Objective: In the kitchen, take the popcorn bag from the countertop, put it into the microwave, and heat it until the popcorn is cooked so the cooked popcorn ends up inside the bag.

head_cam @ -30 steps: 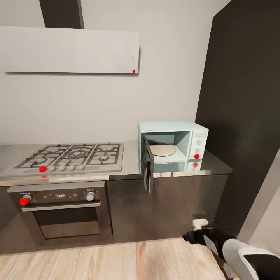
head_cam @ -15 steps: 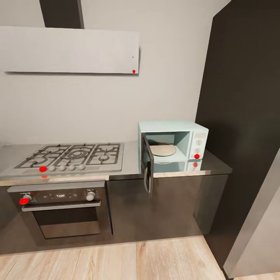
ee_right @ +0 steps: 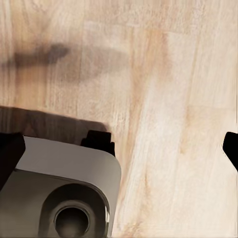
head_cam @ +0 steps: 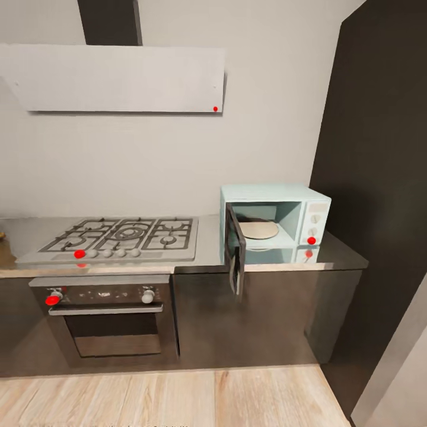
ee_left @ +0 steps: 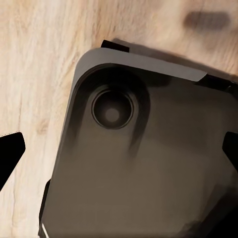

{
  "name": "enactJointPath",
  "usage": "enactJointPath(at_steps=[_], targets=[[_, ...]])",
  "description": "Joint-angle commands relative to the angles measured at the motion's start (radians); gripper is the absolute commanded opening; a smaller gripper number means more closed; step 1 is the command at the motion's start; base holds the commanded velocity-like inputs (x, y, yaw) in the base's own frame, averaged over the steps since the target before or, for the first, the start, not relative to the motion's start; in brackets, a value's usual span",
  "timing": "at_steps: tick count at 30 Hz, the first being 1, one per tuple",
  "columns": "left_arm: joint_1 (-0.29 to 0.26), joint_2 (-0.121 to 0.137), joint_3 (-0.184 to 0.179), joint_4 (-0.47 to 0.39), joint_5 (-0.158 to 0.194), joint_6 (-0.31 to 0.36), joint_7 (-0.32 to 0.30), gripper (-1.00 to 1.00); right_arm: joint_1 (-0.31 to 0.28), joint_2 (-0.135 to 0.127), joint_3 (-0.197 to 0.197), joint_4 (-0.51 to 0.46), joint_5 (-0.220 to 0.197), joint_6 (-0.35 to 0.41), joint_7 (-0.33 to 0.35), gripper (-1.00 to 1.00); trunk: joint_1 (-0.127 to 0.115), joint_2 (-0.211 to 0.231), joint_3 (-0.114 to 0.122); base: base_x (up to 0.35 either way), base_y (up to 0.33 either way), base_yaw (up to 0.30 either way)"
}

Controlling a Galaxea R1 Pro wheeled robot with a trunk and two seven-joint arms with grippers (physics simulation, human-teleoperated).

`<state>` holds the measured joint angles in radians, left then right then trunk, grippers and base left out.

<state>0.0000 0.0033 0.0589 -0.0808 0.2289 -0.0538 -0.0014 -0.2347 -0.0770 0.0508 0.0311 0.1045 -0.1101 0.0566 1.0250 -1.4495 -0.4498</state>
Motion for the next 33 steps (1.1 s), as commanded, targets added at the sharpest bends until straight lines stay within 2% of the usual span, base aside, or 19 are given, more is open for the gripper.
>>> enactJointPath(at_steps=[1,6,12,33], targets=[[0.000,0.000,0.006,0.000,0.001,-0.002,0.000,1.00,-0.001,0.000,0.004,0.003,0.006,-0.006,-0.005,1.00,0.000,-0.001,-0.001,0.000,0.000,0.263],[0.000,0.000,0.006,0.000,0.001,-0.002,0.000,1.00,-0.001,0.003,0.004,0.004,0.006,-0.011,-0.024,1.00,0.000,-0.001,-0.001,0.000,0.000,0.268],[0.000,-0.003,0.006,0.002,0.003,-0.001,0.004,1.00,0.038,0.006,0.002,0.003,0.003,-0.015,-0.043,1.00,0.000,-0.001,-0.001,0.000,0.000,0.269],[0.000,-0.007,0.005,0.005,0.003,-0.003,0.004,1.00,0.042,0.008,0.000,0.003,0.006,-0.016,-0.052,1.00,0.000,-0.001,-0.001,0.000,0.000,0.269]])
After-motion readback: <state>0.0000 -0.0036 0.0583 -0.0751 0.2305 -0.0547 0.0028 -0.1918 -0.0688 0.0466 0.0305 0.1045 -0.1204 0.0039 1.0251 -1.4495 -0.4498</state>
